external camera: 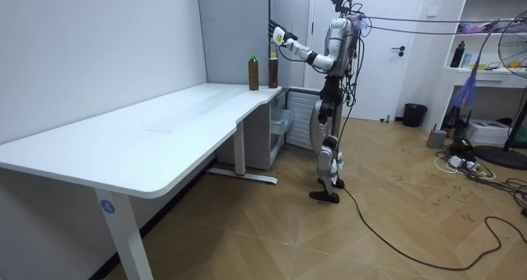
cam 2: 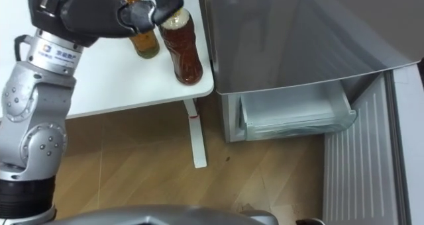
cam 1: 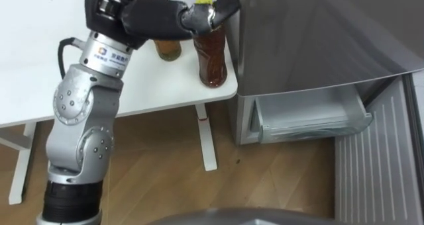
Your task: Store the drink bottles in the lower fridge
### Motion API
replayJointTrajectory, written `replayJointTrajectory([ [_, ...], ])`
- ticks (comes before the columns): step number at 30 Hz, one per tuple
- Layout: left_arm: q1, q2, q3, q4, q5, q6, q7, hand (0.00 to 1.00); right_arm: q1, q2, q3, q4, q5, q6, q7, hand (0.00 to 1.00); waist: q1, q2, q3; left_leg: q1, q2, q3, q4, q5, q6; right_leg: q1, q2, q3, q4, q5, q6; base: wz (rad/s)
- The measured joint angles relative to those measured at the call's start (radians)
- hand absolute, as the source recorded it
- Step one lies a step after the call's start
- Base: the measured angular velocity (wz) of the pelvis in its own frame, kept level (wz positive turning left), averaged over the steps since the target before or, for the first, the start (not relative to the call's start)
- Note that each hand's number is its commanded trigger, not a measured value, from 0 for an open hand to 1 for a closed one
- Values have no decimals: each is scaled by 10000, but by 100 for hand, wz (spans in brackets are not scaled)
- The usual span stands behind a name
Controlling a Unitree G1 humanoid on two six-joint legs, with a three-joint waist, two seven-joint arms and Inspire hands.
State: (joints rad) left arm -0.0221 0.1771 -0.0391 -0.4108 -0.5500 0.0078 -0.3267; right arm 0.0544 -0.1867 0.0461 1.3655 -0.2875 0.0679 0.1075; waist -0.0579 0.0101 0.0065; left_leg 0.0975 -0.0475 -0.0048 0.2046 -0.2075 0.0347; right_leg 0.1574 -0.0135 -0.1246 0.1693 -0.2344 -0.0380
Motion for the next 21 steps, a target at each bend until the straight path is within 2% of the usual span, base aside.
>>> replayJointTrajectory([
  [9, 1, 9, -241, 5, -488, 15, -494, 0, -14, -28, 1, -77, -16, -13, 23, 0, -38, -5, -1, 8, 4, 10, -2, 0, 0, 12, 1, -27, 16, 1, -1, 0],
  [13, 18, 9, -258, 184, -478, 16, -616, 0, -9, -25, 7, -74, 6, -20, 2, 0, -104, -59, 12, 18, 7, 15, -8, 0, 0, 22, 5, -37, 25, 1, -1, 1],
  [17, 29, 9, -620, 587, -473, 86, -615, 0, -15, -13, 130, -73, 6, -17, -109, 0, -147, -175, 24, 0, 7, 16, -7, 0, 0, 21, 6, -63, 13, 0, 0, 2],
  [21, 41, 17, -642, 903, -450, 109, -622, 0, -1, -7, 198, -66, -13, -17, -293, 0, -162, -192, 25, -1, 6, 21, -5, 0, 0, 16, 6, -41, 11, 0, 0, 0],
])
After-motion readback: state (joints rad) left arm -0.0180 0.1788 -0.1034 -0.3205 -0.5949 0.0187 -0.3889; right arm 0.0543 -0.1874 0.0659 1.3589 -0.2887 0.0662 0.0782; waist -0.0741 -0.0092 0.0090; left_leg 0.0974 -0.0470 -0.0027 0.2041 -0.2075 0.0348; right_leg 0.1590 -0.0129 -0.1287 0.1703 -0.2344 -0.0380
